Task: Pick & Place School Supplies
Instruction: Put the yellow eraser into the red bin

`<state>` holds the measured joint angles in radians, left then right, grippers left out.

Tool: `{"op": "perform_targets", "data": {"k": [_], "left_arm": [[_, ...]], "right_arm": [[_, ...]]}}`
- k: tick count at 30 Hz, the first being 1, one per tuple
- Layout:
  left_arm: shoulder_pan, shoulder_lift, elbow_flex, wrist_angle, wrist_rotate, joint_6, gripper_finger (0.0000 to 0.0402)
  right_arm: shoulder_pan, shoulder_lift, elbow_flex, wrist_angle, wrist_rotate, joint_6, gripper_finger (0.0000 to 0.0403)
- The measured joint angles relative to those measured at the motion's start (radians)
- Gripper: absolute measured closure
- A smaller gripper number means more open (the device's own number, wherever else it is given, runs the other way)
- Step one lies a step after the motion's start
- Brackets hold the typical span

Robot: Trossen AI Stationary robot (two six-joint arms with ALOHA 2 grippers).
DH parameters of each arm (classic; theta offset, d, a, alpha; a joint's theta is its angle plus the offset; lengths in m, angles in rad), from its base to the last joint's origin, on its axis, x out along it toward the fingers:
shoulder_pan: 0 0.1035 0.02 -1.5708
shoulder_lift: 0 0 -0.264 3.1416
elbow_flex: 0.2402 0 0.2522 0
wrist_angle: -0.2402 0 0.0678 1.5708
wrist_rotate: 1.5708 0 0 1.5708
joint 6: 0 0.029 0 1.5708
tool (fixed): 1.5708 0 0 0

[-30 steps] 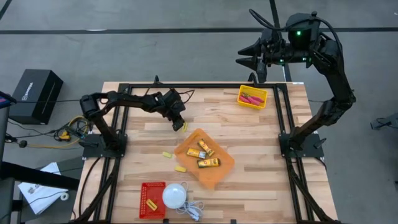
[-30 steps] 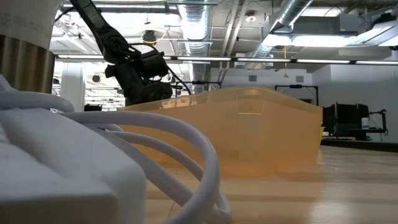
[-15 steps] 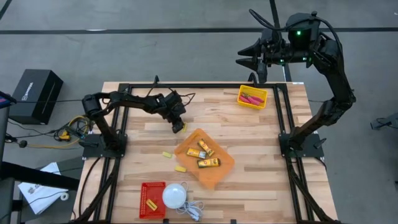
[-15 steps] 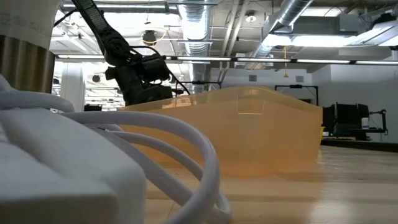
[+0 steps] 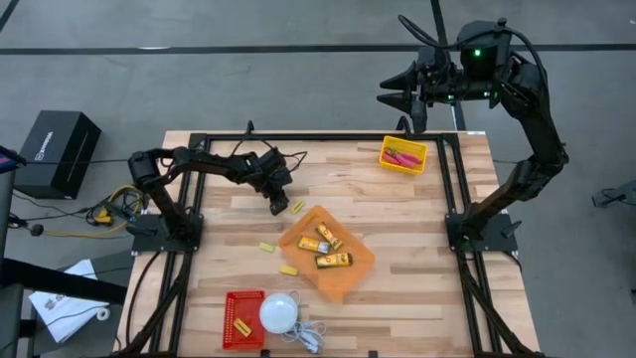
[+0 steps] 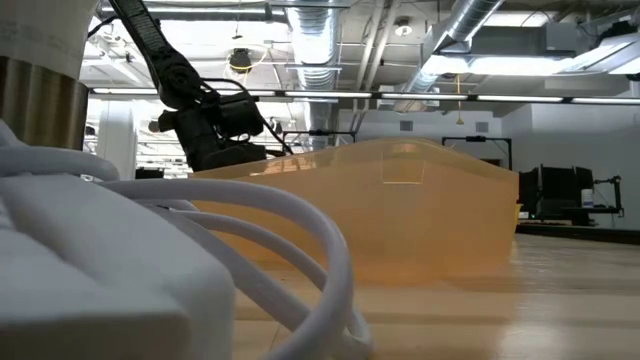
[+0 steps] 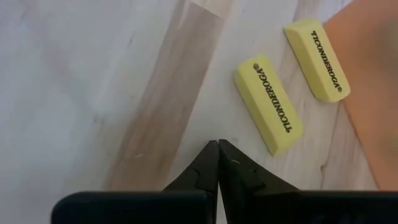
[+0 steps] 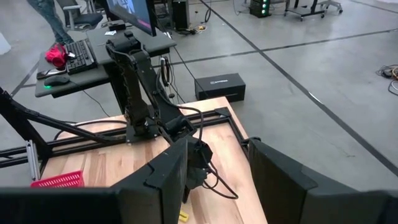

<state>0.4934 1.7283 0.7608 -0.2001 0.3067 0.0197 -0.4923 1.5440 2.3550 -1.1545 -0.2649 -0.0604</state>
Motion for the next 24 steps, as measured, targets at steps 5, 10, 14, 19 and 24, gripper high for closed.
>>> {"op": "perform_targets", "data": {"k": [5,10,14,19,24], "left_arm": [[0.007,-0.022,-0.004,0.003,0.004,-0.030,0.0402],[0.004,-0.123,-0.006,0.106,0.037,-0.092,0.0401],[-0.012,-0.140,-0.011,0.098,0.044,-0.107,0.0401],[-0.041,-0.117,-0.007,0.114,0.090,-0.130,0.0401],[-0.076,-0.060,-0.006,0.124,0.105,-0.152,0.0401]], "right_arm": [[0.000,0.000,0.000,0.000,0.000,0.008,0.0239],[0.000,0.000,0.000,0.000,-0.001,0.004,0.0239],[0.000,0.000,0.000,0.005,-0.001,0.000,0.0239],[0.000,0.000,0.000,0.013,-0.001,-0.001,0.0239],[0.000,0.000,0.000,0.013,-0.001,0.000,0.0239]]}}
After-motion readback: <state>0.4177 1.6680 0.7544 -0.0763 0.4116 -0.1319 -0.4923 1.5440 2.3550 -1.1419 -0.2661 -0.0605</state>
